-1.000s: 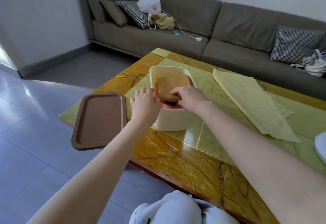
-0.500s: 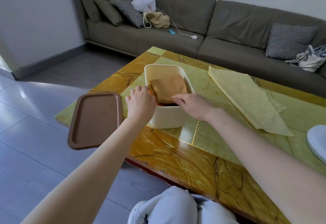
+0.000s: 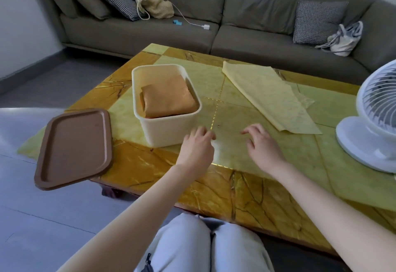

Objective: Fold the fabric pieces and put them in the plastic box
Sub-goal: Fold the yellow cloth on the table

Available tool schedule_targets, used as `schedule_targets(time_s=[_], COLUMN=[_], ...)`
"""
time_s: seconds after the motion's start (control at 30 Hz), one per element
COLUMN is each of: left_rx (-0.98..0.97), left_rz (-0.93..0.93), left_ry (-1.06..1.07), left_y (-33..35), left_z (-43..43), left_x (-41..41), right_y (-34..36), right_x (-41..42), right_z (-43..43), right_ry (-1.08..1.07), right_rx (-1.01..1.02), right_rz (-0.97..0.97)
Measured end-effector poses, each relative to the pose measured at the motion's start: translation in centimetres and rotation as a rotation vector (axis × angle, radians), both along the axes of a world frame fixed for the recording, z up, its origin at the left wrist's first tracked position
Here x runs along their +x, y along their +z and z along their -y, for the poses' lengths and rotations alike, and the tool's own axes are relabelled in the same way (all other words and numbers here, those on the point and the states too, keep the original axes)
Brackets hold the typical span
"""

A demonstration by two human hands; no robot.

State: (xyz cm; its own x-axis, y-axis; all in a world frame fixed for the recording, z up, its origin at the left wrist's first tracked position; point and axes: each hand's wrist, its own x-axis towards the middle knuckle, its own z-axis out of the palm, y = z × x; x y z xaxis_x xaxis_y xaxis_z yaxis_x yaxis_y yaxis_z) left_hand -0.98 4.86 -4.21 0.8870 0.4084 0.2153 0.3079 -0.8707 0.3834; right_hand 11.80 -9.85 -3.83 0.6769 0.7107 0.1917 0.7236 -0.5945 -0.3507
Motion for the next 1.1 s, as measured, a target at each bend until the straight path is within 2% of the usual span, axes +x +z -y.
schedule_targets(time_s=[0.07,0.17,0.33,0.5,0.67,0.8,0.9,1.03,1.1], left_rx=[-0.019,0.015,0.076,0.095,0.097,-0.002,-0.073,0.045,0.115], left_rz=[-0.176,-0.290,-0.270,-0.248,-0.246,-0.246,-0.156,-0.182,-0.230], left_ry=[-0.056,-0.082,-0.044,-0.033,-0.037,-0.046,-0.127,-0.341,-0.354], left_y=[-1.8,-3.9,-4.9,-5.3,-5.5,-5.1,-4.4,-4.3,-4.6], left_z=[1.3,2.9,3.6,3.5,3.3,3.7,5.1,7.2,8.0], left_x=[1.7,3.9,6.6,7.8,7.8,7.7,7.5,6.4,5.5], right_y=[-1.0,-2.5,-3.6,-4.1,-4.4,-5.1,-5.0,-3.4,-2.7], right_x=[2.1,5.2,9.3,12.3,13.1,8.8,4.4,-0.6,-1.8], right_z=[2.8,6.3,8.5,6.8,4.6,4.2,4.4,5.0,5.9], right_ry=[-0.114,-0.258,-0.310,-0.316,-0.229,-0.127,-0.053,0.115,0.171], right_rx=[-0.094,-0.206,-0.384,-0.481,-0.317,-0.231,-0.146,-0.118,-0.130], right_rz=[-0.069,-0.157,-0.197,-0.146,-0.202,-0.201,-0.152,-0.245,-0.270])
